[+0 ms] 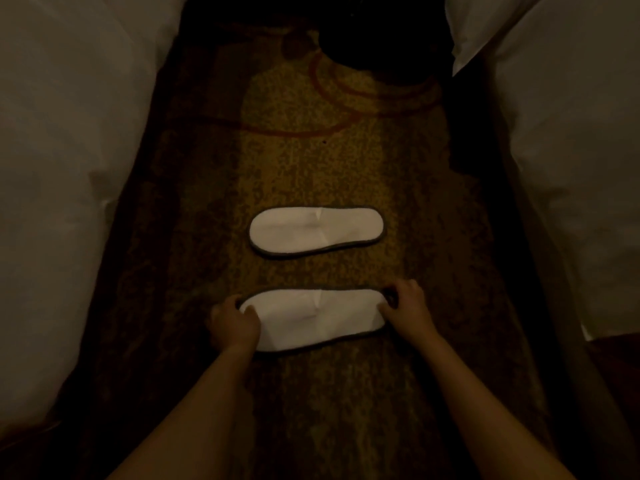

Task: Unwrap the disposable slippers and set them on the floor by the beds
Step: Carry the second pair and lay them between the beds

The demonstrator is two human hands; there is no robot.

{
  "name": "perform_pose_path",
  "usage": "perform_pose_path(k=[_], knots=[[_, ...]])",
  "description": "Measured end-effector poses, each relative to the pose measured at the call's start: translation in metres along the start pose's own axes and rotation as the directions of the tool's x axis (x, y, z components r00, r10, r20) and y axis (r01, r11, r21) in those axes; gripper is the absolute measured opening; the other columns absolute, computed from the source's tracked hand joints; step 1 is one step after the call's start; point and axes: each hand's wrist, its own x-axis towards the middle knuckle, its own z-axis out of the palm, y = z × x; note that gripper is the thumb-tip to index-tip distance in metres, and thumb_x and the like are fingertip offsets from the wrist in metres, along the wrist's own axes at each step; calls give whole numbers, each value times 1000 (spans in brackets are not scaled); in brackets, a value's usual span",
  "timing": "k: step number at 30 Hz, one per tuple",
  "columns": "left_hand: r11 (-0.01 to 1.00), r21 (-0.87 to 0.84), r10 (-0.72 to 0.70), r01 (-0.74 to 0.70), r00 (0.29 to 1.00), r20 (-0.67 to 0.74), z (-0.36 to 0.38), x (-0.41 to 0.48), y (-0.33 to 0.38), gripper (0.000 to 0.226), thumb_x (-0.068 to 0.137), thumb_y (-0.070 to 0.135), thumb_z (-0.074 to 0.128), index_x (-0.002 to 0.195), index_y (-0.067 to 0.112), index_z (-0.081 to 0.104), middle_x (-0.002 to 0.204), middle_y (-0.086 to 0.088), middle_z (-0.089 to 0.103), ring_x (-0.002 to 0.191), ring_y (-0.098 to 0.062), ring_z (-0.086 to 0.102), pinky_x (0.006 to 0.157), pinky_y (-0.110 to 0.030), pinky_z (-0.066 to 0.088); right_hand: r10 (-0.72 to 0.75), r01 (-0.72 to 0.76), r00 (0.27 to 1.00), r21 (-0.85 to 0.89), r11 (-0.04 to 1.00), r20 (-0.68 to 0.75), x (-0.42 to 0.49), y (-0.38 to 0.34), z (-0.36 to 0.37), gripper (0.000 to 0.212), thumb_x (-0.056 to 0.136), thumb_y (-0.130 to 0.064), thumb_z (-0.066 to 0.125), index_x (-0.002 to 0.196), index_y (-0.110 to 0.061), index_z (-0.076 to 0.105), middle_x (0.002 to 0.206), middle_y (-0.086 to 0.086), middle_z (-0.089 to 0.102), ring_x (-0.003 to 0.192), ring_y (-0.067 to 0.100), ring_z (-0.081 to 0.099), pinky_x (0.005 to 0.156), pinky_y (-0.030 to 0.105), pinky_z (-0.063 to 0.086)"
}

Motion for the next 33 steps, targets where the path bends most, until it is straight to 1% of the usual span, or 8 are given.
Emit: perform_pose_path(k=[10,13,16,18,24,26,28,33], knots=[[996,25,88,-88,996,13,-3,8,6,36,93,20,49,126,7,54,139,-20,41,126,-38,41,104,-44,37,147,-139,985,86,987,-92,4,-2,3,23,86,-5,50,108,1,53,117,22,51,103,33,52,81,33,42],[986,-111,129,-123,991,48,-13,31,30,44,95,17,43,139,12,40,146,-17,38,132,-36,38,111,-44,33,88,-74,987,109,991,-134,25,-15,-8,32,88,-5,48,119,3,49,123,24,50,111,34,49,92,35,41],[947,-292,192,-137,967,168,-14,50,61,50,95,16,43,144,22,32,147,-11,39,132,-34,39,111,-49,35,56,-27,994,299,954,-90,52,-31,-25,46,90,-5,45,136,-7,39,133,18,48,117,29,48,97,33,39],[949,-282,206,-137,951,231,-10,59,78,51,94,12,44,143,22,34,145,-13,42,129,-35,42,108,-52,39,15,12,997,364,931,-71,66,-38,-31,48,91,-4,43,138,-11,37,135,17,48,121,29,48,102,37,39],[971,-234,110,-53,966,236,1,73,92,49,92,8,39,140,13,38,138,-18,46,120,-37,47,102,-50,45,-7,22,998,232,972,-65,86,-37,-24,57,89,1,38,142,-17,30,143,18,34,131,35,31,111,44,28],[968,-244,115,-59,969,219,4,75,90,48,92,7,40,139,12,40,137,-18,47,119,-37,48,101,-47,46,-19,32,996,145,989,-90,89,-35,-20,59,89,0,37,145,-16,25,148,15,30,132,36,27,110,40,24],[965,-255,114,-60,972,204,6,76,88,48,91,7,41,139,12,40,138,-19,47,119,-37,49,100,-46,46,-47,53,993,55,997,-106,92,-33,-18,59,90,-1,37,146,-14,21,151,12,28,130,36,26,108,36,24],[971,-228,115,-76,980,164,8,79,85,49,91,8,42,139,12,40,140,-19,46,120,-36,49,101,-49,46,-73,71,991,-16,997,-116,97,-32,-14,57,92,-5,37,146,-13,20,153,10,25,129,37,26,109,42,27]])
